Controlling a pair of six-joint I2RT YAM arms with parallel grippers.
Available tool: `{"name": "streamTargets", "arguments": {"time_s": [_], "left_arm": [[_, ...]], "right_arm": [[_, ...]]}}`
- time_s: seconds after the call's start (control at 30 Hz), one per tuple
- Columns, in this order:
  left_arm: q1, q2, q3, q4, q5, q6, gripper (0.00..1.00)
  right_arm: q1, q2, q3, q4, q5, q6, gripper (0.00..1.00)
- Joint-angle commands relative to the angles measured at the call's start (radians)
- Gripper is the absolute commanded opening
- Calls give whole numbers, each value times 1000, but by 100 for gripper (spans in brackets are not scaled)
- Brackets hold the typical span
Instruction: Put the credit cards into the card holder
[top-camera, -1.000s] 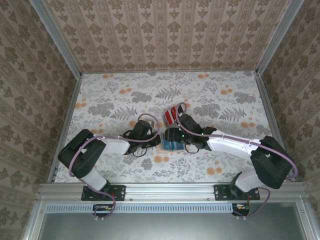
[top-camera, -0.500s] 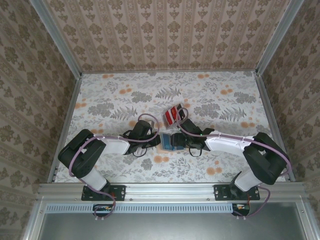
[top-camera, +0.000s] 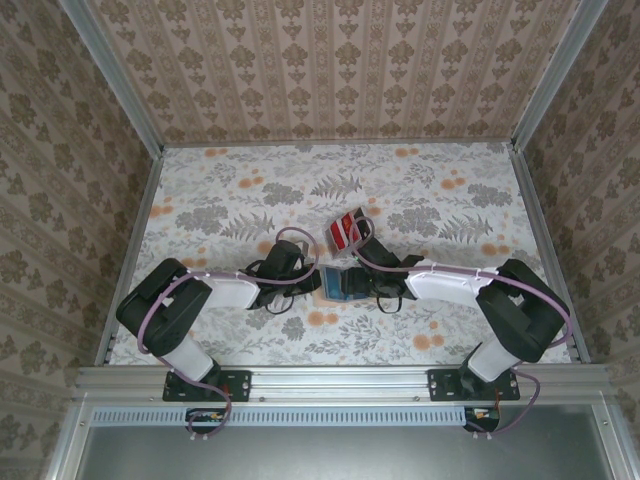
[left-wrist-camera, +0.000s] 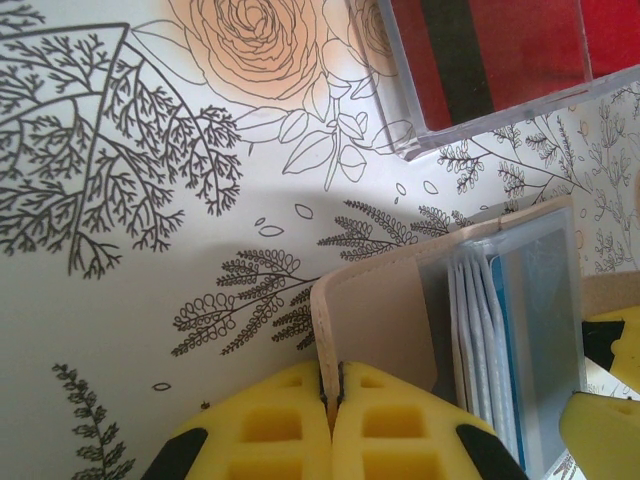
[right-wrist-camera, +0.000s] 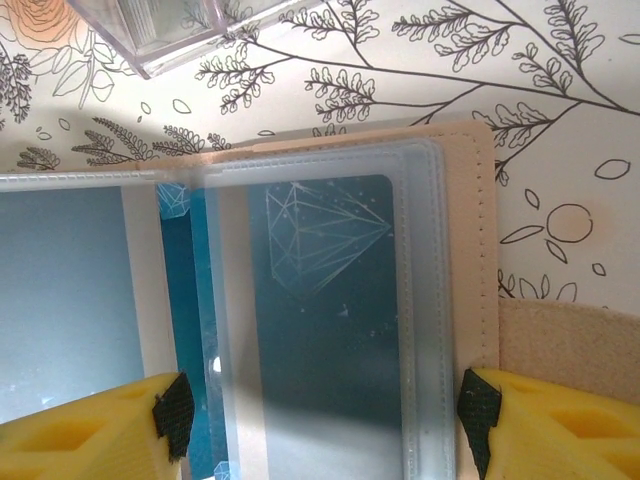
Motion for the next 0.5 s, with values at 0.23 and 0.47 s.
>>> {"name": "streamTargets", "arguments": {"time_s": [0.23,0.47], "left_arm": [[-10,9,-8,-51,1,5,0],[-12,-3,-22,-53,-6,2,0]], "right_arm": [[4,-96,40,-67,36,-28,74],[8,-14,34,-13,8,-12,74]]}}
